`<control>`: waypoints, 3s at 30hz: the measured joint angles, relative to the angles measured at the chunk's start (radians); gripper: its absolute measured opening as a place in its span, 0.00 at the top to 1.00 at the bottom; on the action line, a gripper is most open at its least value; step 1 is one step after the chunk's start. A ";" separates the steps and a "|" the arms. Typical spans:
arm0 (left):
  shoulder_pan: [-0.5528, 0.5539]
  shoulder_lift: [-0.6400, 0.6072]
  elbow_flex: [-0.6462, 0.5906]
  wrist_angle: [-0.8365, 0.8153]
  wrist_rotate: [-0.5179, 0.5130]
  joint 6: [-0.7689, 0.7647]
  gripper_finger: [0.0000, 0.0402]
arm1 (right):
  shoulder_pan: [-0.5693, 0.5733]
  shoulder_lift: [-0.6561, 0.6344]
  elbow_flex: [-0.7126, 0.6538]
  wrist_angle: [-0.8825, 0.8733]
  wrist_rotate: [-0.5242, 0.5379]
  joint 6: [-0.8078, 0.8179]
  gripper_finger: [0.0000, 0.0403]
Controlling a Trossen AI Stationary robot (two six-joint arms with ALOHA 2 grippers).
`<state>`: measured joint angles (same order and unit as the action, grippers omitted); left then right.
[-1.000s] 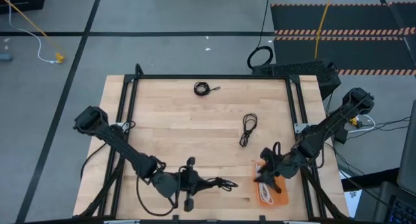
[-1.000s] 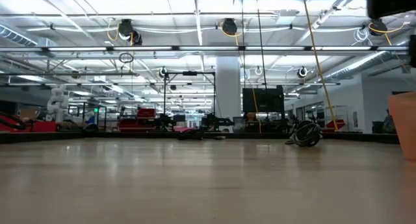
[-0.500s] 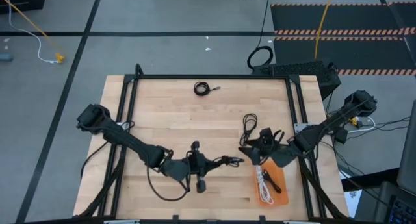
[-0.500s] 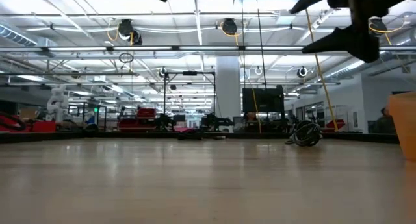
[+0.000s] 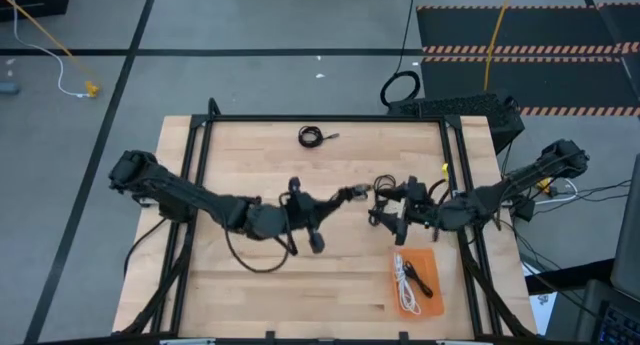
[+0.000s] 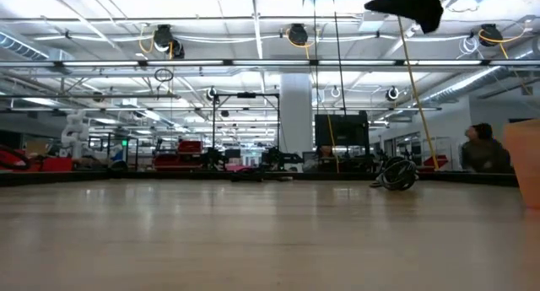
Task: Pick and place USB-C Cables
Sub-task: Put the bottom left black charger cable into the orange bin
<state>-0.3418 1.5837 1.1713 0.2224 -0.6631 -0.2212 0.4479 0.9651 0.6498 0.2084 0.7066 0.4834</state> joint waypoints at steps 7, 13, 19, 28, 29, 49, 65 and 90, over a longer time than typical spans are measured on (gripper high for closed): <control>0.044 0.024 0.001 0.179 0.095 0.057 0.96 | -0.004 0.011 0.000 0.256 -0.005 -0.412 0.25; 0.049 0.061 0.001 0.265 0.106 0.062 0.97 | -0.011 0.034 0.000 0.473 -0.062 -0.605 0.25; 0.047 0.110 0.001 0.382 0.251 0.054 0.97 | -0.014 0.038 0.000 0.565 -0.134 -0.682 0.25; 0.062 0.113 0.001 0.381 0.299 0.029 0.97 | -0.015 0.039 0.000 0.630 -0.240 -0.675 0.29; 0.062 0.113 0.001 0.382 0.305 0.029 0.97 | -0.015 0.039 0.000 0.630 -0.240 -0.675 0.32; 0.062 0.113 0.001 0.381 0.349 0.062 0.83 | -0.041 0.039 0.000 0.643 -0.241 -0.600 0.97; 0.076 0.112 0.001 0.248 0.340 0.062 0.81 | -0.040 -0.132 0.001 0.371 -0.150 -0.538 0.98; 0.093 0.104 0.000 -0.024 0.348 -0.043 0.78 | -0.115 -0.420 0.002 -0.314 -0.161 0.029 0.99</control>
<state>-0.2489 1.6875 1.1713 0.1985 -0.3149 -0.2645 0.3332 0.5449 0.6514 -0.1055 0.5454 0.5126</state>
